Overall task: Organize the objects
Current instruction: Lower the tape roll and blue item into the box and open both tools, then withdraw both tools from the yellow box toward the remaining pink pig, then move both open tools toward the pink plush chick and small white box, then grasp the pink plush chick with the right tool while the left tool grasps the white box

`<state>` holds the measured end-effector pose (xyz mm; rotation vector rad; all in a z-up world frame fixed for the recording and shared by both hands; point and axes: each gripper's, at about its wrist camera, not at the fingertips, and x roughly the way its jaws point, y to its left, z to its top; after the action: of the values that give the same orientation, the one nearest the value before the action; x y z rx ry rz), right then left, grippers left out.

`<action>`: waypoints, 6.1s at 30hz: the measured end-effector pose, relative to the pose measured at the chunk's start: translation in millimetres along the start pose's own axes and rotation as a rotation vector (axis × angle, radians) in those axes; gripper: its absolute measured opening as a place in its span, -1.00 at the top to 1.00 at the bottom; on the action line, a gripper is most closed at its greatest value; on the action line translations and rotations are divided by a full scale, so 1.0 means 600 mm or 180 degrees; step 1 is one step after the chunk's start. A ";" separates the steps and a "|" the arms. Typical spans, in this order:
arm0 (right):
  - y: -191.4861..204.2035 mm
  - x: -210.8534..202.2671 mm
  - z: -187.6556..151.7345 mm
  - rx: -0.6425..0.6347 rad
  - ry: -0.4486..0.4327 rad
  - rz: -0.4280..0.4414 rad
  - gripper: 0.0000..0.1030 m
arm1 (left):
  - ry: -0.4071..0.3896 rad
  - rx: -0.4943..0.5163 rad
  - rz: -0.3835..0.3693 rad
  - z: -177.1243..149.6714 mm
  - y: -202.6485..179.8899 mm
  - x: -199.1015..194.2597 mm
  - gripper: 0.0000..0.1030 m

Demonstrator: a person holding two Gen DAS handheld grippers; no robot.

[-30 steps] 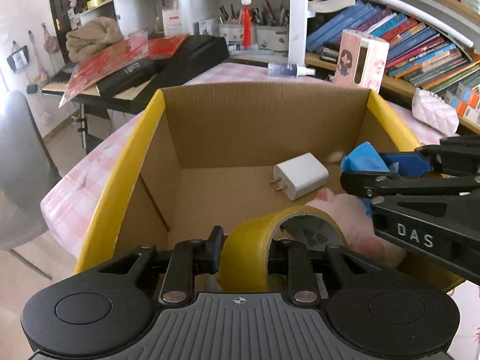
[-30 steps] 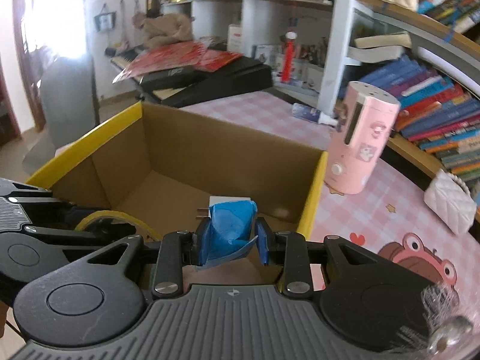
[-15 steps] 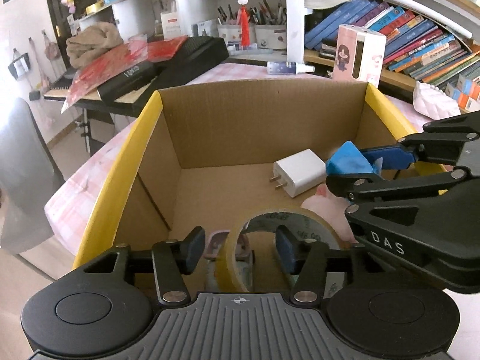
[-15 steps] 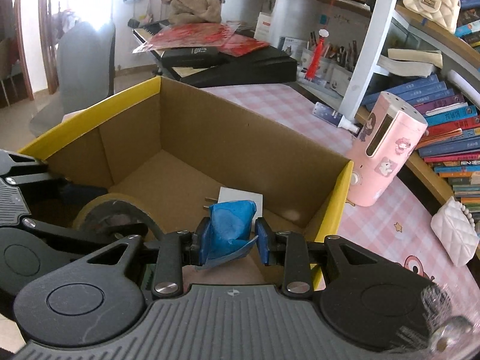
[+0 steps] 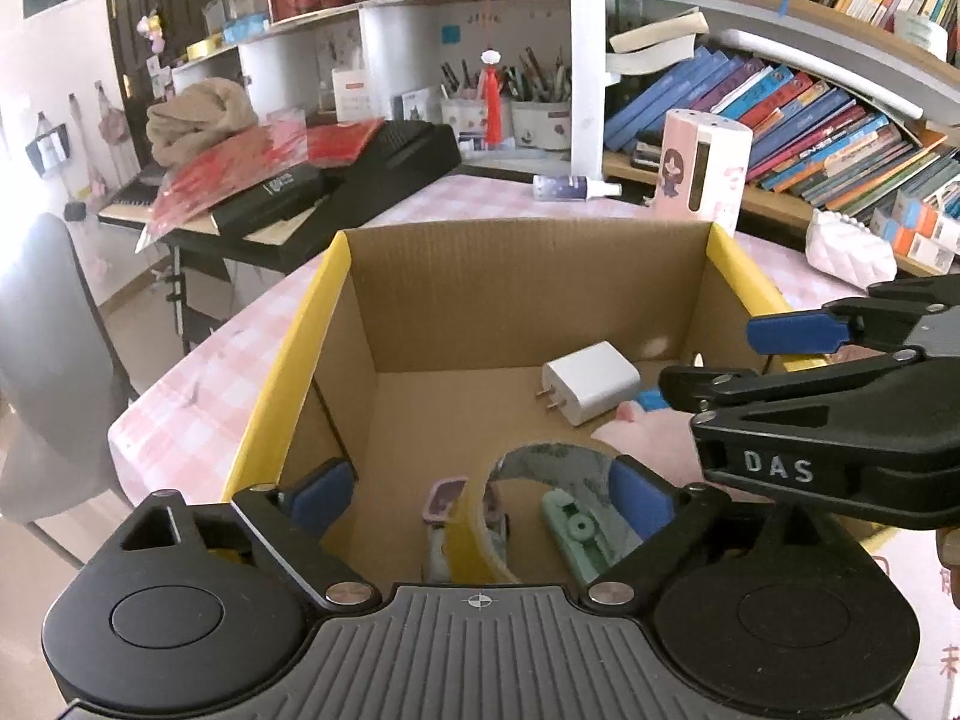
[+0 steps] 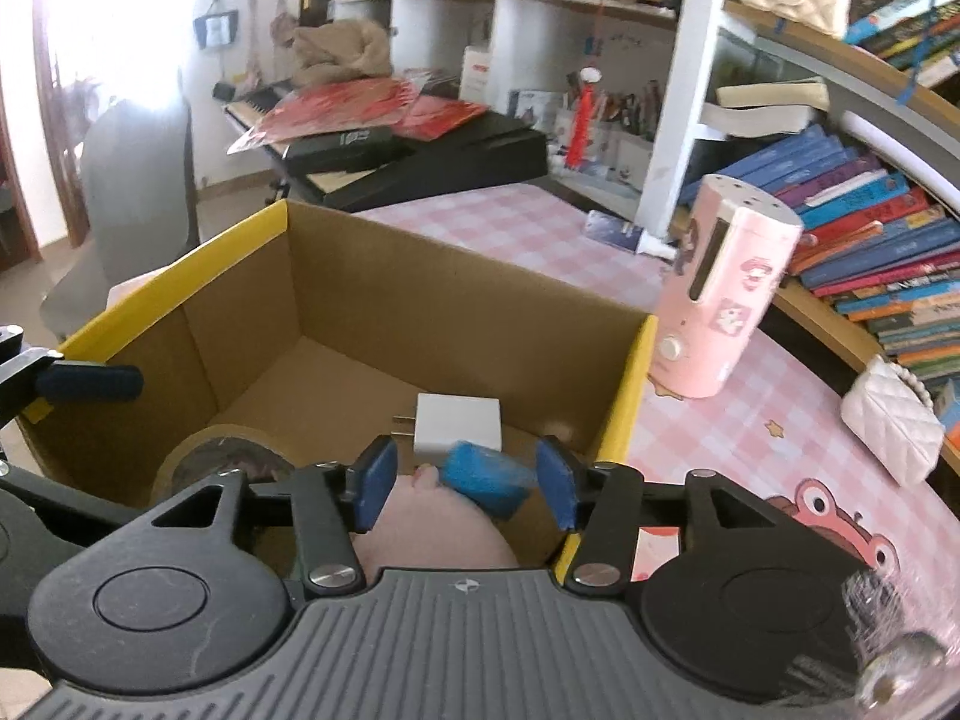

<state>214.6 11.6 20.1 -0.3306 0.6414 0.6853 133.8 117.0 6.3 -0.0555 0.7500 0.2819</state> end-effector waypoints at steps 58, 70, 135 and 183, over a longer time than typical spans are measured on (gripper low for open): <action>0.189 -0.244 -0.207 0.0695 0.0039 -0.0936 -0.47 | -0.0023 0.0250 -0.0332 -0.185 0.082 -0.196 -0.93; 0.188 -0.274 -0.251 0.0944 0.0187 -0.1210 -0.57 | 0.0035 0.0475 -0.0628 -0.205 0.050 -0.203 -0.93; -0.171 -0.264 -0.295 0.1539 0.0393 -0.1670 -0.58 | -0.0069 0.0988 -0.1145 -0.080 -0.289 -0.090 -0.93; -0.374 -0.117 -0.260 0.1309 0.0126 -0.1089 -0.24 | -0.0042 0.1155 -0.0705 -0.075 -0.408 -0.053 -0.90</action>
<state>255.9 -261.8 -36.0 -0.0672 0.7249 0.2106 148.5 -132.5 -17.4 0.2055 0.7650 -0.0669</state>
